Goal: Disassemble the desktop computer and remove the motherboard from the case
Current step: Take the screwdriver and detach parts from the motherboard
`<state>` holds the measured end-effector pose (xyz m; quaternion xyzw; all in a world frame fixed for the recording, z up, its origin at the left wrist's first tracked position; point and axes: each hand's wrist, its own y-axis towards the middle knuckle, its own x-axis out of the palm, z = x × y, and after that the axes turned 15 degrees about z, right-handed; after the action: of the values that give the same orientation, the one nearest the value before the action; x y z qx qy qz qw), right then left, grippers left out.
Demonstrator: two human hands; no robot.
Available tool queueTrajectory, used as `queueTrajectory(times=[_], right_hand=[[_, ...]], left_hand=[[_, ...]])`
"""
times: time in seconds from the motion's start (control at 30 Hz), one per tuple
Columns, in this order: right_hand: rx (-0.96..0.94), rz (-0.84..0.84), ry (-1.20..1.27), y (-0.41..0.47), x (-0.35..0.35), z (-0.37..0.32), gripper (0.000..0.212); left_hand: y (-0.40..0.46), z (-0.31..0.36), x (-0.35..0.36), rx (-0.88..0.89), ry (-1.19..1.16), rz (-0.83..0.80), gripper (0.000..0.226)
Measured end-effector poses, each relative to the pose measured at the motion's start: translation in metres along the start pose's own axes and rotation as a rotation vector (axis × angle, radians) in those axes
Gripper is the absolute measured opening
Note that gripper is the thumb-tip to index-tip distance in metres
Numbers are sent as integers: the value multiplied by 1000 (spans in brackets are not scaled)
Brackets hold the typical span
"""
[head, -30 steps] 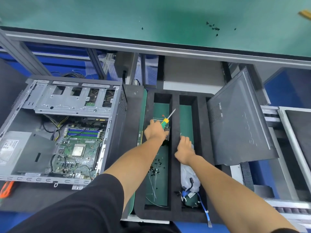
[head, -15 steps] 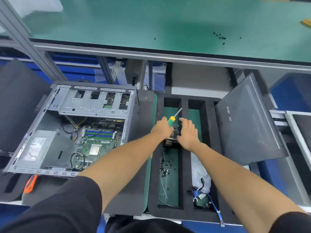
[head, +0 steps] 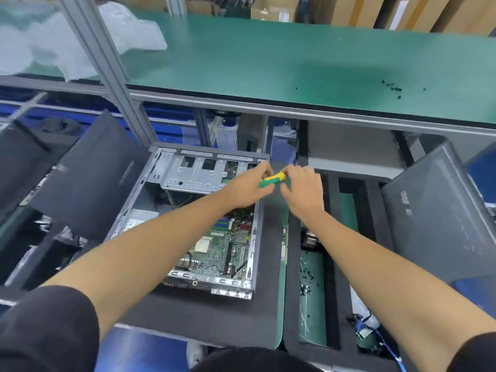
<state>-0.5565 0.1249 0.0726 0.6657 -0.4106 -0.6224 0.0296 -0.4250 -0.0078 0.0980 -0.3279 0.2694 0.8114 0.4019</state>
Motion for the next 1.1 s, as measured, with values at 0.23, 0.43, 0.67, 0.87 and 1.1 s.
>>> queueTrajectory(times=[0.23, 0.43, 0.67, 0.87, 1.1], right_hand=[[-263, 10, -30, -6, 21, -77, 25], [-206, -301, 114, -13, 38, -129, 18], [-216, -458, 93, -24, 57, -136, 8], [-257, -584, 62, -28, 61, -132, 18], [-281, -609, 80, -27, 61, -132, 11]], left_hand=[[-48, -83, -63, 22, -15, 1, 26], [-75, -132, -96, 6, 4, -114, 32], [-88, -171, -105, 38, 201, -186, 27], [-90, -177, -105, 107, 323, -167, 34], [-90, -184, -104, 114, 255, -123, 35]])
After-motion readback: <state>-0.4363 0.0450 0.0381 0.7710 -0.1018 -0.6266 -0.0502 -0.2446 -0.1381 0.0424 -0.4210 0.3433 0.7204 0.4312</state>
